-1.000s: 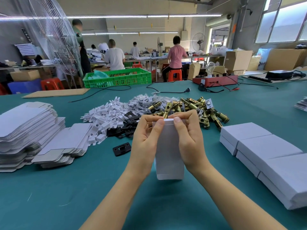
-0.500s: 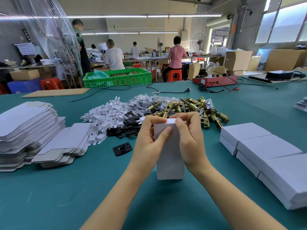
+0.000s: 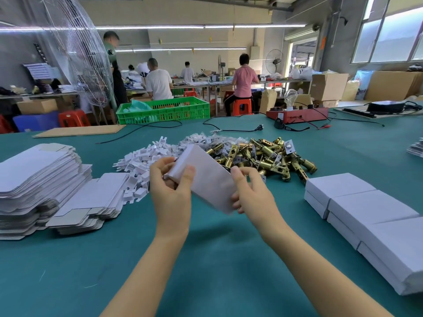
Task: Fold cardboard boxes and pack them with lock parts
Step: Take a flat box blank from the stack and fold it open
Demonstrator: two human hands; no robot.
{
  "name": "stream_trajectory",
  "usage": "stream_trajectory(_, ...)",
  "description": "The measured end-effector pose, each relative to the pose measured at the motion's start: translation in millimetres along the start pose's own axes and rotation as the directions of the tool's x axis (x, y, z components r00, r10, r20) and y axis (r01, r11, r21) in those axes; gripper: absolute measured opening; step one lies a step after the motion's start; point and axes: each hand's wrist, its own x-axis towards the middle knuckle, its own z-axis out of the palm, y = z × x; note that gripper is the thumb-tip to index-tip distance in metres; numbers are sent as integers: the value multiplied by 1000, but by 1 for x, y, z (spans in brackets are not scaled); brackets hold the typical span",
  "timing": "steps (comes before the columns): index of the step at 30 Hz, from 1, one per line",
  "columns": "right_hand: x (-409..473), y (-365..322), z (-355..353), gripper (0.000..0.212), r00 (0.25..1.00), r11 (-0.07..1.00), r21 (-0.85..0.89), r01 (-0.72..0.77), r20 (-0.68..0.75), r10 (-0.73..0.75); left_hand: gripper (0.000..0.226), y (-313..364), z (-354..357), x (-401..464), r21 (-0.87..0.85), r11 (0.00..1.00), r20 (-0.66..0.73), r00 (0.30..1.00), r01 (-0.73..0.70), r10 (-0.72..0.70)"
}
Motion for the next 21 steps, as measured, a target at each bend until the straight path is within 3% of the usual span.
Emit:
stream_trajectory(1,1,-3,0,39,984,976,150,-160,108,145,32,1,5,-7,48,997,58,996,-64,61)
stream_trajectory(3,3,-6,-5,58,927,880,335,-337,281,248,35,2,11,-21,149,947,231,941,-284,246)
stream_trajectory(5,6,-5,-14,67,908,787,474,-394,332,255,33,-4,13,-33,181,814,442,785,-552,434)
stream_trajectory(6,7,-4,-19,62,901,740,527,-418,345,263,30,-8,13,-38,173,767,516,720,-618,464)
stream_trajectory(8,8,-1,-24,37,893,726,536,-431,370,257,26,-14,11,-44,157,765,586,683,-624,437)
stream_trajectory(10,10,5,-24,15,913,808,463,-363,352,208,24,-20,10,-48,175,793,563,720,-584,406)
stream_trajectory(13,12,17,-17,39,952,830,510,-223,297,73,33,-27,8,-44,281,837,416,845,-470,335)
stream_trajectory(16,11,22,-10,43,962,818,550,-169,272,16,45,-30,0,-36,259,961,301,953,-97,15)
stream_trajectory(18,12,27,-6,40,957,830,539,-144,289,-22,38,-33,-4,-32,145,960,365,889,239,-277)
stream_trajectory(19,13,29,-5,40,953,843,523,-128,299,-41,29,-34,-5,-30,128,936,398,847,328,-352)
stream_trajectory(21,11,31,-3,38,953,876,476,-83,294,-70,19,-36,-7,-27,139,927,418,828,348,-373)
